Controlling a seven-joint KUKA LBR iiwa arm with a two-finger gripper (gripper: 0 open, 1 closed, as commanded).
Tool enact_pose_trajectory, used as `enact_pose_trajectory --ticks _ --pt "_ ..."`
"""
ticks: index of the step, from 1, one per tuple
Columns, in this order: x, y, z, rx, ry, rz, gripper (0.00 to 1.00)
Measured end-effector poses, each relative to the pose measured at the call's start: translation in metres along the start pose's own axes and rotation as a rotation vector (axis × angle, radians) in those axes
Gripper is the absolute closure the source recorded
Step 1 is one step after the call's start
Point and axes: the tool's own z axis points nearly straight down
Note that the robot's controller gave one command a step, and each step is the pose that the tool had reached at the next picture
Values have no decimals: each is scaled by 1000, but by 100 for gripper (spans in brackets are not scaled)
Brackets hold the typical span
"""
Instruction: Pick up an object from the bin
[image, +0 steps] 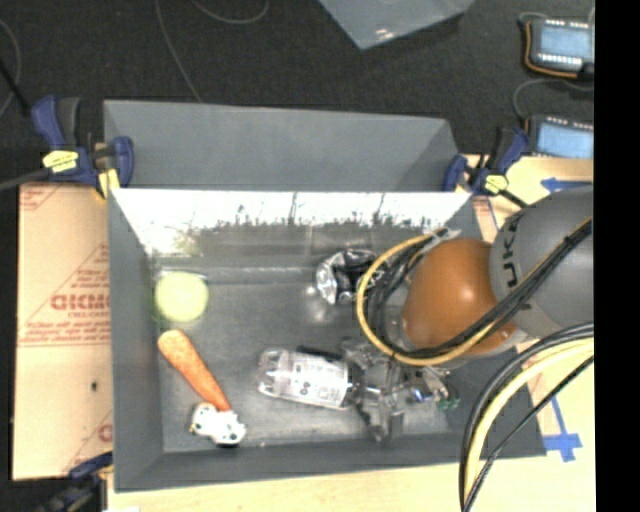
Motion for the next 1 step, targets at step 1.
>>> enact_pose_trajectory --ticks 1 --pt "10 -4 2 3 -8 358 100"
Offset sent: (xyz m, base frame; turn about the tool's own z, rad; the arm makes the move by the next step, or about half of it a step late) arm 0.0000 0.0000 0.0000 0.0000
